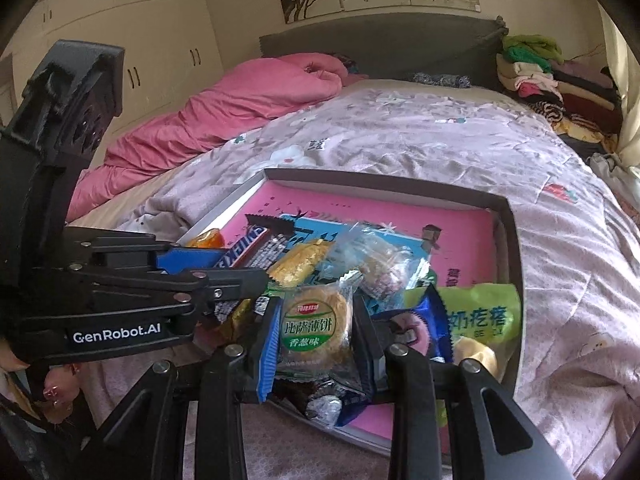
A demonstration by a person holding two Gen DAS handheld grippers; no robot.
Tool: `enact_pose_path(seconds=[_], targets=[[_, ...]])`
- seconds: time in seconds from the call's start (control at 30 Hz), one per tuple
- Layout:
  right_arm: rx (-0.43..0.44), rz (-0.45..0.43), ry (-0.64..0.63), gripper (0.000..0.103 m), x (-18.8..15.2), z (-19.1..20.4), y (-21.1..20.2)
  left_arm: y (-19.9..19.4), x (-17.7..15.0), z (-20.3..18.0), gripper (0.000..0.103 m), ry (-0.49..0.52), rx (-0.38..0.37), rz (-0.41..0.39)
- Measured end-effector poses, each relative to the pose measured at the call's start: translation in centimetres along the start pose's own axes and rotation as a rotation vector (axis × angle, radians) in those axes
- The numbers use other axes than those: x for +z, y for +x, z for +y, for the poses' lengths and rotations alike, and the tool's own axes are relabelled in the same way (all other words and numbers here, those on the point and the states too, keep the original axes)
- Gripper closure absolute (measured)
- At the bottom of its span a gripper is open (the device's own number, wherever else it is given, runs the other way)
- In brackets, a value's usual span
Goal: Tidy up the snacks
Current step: 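Lift the Snickers and round cake and carry both over the tray, then lower both snacks into the tray and open both grippers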
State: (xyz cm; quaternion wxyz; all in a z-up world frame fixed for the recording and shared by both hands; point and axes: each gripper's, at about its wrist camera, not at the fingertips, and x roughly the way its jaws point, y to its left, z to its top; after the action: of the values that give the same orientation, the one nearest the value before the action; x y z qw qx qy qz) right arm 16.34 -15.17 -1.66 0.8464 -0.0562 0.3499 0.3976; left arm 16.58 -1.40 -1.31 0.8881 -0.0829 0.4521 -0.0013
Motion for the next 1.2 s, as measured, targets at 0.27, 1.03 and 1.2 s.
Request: enact_pose_path(seconds=[0.27, 1.03, 1.2], targets=[[-0.001, 0.013, -0.011, 0.069, -0.3, 0.3, 0.4, 0.1, 0.1, 0.1, 0.074, -0.005, -0.003, 0.002], [-0.042, 0.014, -0.045, 0.063, -0.6, 0.3, -1.2, 0.5, -0.4, -0.2, 0.074, -0.001, -0.037, 0.030], [-0.067, 0.013, -0.041, 0.063, -0.7, 0.1, -2.0, 0.5, -0.2, -0.2, 0.074, 0.006, -0.040, 0.038]])
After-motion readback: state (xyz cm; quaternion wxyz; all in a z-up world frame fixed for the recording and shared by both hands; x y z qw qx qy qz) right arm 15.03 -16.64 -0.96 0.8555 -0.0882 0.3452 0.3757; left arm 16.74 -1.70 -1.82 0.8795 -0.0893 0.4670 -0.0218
